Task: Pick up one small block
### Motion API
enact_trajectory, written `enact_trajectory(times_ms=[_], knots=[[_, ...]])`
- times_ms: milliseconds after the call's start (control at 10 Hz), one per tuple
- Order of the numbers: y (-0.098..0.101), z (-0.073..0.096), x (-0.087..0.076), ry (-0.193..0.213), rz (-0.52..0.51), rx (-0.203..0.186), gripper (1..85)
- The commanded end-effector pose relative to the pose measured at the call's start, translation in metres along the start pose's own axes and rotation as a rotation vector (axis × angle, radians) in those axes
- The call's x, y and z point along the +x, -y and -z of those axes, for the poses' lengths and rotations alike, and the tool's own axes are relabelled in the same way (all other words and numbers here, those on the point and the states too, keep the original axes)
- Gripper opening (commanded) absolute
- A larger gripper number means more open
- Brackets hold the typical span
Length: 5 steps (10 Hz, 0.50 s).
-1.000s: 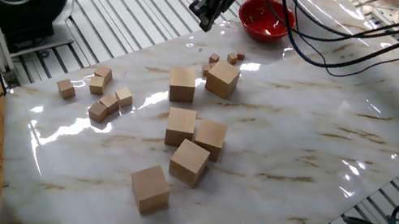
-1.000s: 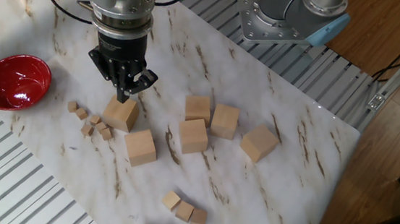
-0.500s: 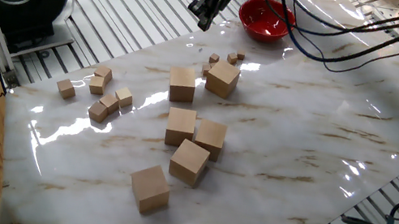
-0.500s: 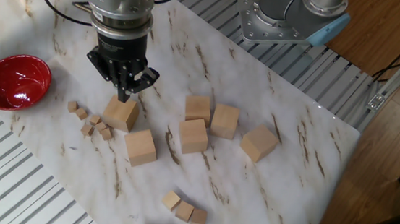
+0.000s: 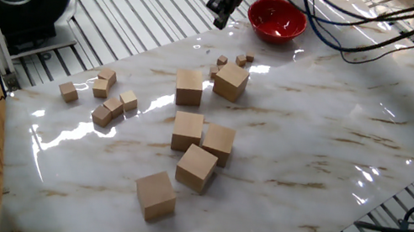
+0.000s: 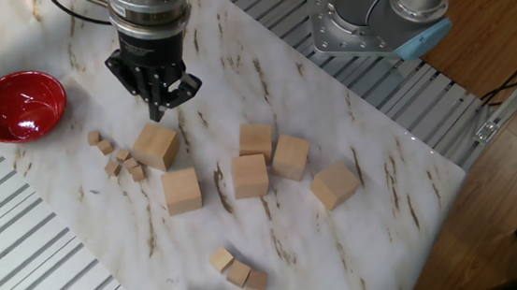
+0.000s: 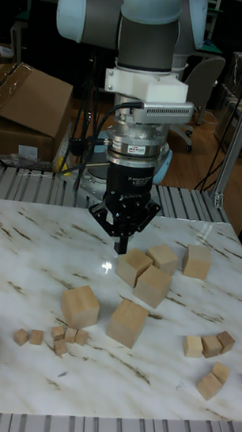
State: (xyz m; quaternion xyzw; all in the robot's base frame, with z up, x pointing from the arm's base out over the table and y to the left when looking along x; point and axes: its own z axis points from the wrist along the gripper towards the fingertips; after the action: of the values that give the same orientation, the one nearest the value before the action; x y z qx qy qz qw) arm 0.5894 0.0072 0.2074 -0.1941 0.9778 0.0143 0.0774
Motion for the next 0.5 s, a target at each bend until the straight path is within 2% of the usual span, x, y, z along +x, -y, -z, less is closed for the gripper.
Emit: enact_trajectory(times_ms=[0, 100, 400], knots=[[0.0026, 0.0036, 0.0055, -0.019, 0.025, -0.005, 1.0], [-0.0029, 0.0037, 0.0032, -0.010, 0.026, -0.026, 1.0], [-0.0012, 0.0037, 0.0044, -0.015, 0.046, -0.020, 1.0]])
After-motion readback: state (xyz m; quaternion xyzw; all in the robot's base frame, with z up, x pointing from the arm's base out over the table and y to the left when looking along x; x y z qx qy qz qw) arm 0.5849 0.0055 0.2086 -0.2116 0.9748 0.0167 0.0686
